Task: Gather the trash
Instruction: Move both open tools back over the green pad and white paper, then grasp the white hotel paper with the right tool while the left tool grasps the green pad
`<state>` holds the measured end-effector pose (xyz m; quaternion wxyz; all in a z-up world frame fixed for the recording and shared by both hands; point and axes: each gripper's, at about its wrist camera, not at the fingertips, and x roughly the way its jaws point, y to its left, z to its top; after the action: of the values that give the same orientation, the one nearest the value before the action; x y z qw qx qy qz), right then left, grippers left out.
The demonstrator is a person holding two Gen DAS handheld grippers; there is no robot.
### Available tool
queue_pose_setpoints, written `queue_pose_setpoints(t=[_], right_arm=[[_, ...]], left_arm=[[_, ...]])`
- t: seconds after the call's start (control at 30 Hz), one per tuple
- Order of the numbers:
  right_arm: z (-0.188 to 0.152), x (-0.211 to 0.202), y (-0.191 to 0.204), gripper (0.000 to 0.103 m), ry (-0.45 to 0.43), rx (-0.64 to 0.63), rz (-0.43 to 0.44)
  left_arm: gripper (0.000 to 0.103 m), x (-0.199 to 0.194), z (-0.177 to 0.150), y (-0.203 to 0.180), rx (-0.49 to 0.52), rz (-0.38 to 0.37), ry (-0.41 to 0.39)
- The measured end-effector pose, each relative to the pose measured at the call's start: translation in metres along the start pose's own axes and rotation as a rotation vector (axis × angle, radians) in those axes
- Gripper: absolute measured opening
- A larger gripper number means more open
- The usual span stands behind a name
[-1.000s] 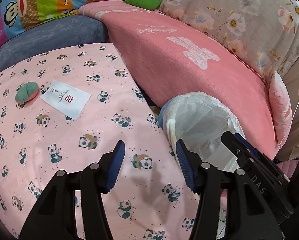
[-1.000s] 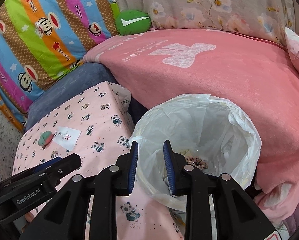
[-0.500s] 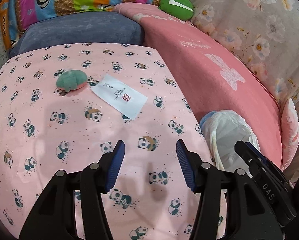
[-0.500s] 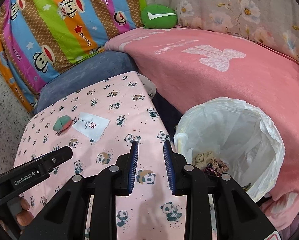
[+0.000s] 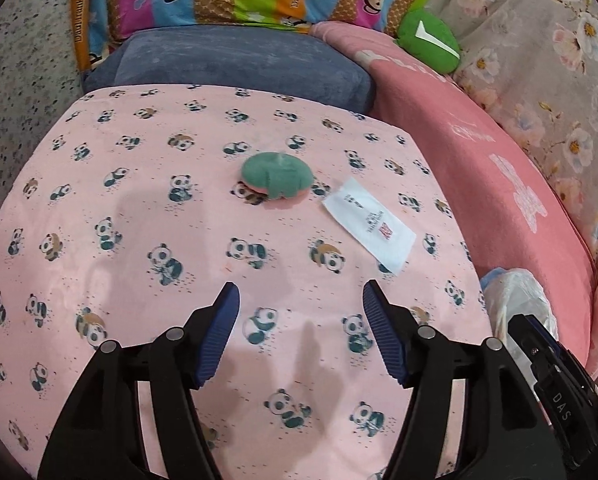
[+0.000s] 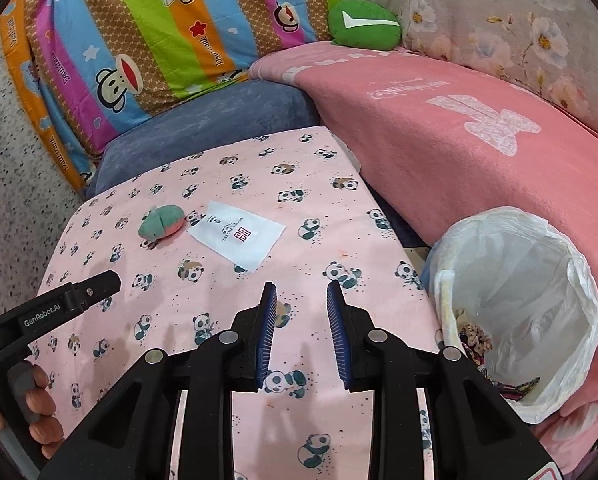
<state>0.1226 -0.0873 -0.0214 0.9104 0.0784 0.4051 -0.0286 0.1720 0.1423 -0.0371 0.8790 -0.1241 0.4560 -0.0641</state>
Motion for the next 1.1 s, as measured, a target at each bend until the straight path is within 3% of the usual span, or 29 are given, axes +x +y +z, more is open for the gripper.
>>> queue_pose_setpoints(t=[0.1,0.23,0.37,0.63,0.9,1.1], right_arm=[[0.001,0.012,0.014,0.035,0.015,-0.019,0.013],[0.005,0.031,0.033,0.035,0.036,-0.048,0.033],[0.013,0.055,0.051,0.048,0.044,-0.070,0.049],[0.037,0.107,0.066,0.049,0.071,-0.051,0.069],[0.053,0.152,0.070,0.049,0.099,-0.041,0.058],[0.048,0.169,0.068,0.049,0.112,-0.033,0.053]], left_arm=[[0.062,0.004,0.008,0.019,-0.023,0.036,-0.006],[0.068,0.013,0.020,0.036,-0.052,0.057,-0.018],[0.076,0.028,0.035,0.041,-0.061,0.071,-0.028],[0.079,0.071,0.073,0.034,-0.082,0.054,-0.014],[0.078,0.116,0.090,0.030,-0.110,0.035,0.036],[0.064,0.132,0.086,0.027,-0.098,-0.021,0.067]])
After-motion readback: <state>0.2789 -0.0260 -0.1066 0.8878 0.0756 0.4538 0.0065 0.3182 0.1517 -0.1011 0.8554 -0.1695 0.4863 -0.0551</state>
